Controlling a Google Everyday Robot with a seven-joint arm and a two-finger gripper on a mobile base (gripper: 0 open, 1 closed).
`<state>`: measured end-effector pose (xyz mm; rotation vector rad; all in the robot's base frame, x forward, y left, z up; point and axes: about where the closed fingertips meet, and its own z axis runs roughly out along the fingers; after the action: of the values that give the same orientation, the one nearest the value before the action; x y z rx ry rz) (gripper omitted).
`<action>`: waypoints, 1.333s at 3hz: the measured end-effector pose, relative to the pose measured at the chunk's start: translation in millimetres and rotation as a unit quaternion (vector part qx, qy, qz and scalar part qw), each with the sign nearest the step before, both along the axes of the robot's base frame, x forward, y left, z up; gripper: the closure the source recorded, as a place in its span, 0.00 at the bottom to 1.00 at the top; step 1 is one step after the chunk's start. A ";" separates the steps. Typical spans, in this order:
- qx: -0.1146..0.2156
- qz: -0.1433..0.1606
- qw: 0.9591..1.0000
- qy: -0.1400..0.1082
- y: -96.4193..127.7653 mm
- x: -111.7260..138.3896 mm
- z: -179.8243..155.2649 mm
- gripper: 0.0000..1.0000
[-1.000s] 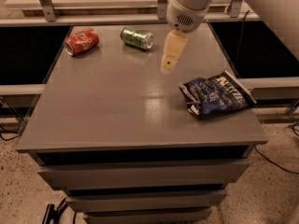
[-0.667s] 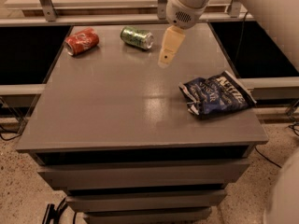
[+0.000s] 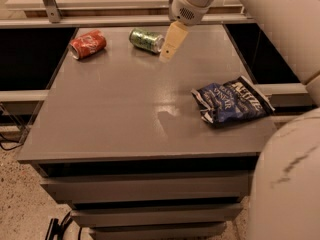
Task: Place green can upright
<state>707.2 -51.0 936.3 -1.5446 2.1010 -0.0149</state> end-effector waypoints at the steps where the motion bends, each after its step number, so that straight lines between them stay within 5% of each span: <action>1: 0.021 -0.034 0.999 0.000 -0.9 23.7 -4.3 0.00; 4: 0.051 -0.079 0.996 -0.008 24.1 69.8 -19.5 0.00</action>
Offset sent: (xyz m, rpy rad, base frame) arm 0.0663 0.0094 -0.0059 0.0678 -0.0233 -0.1832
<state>777.0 -26.9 916.8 -1.3128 2.1712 0.0224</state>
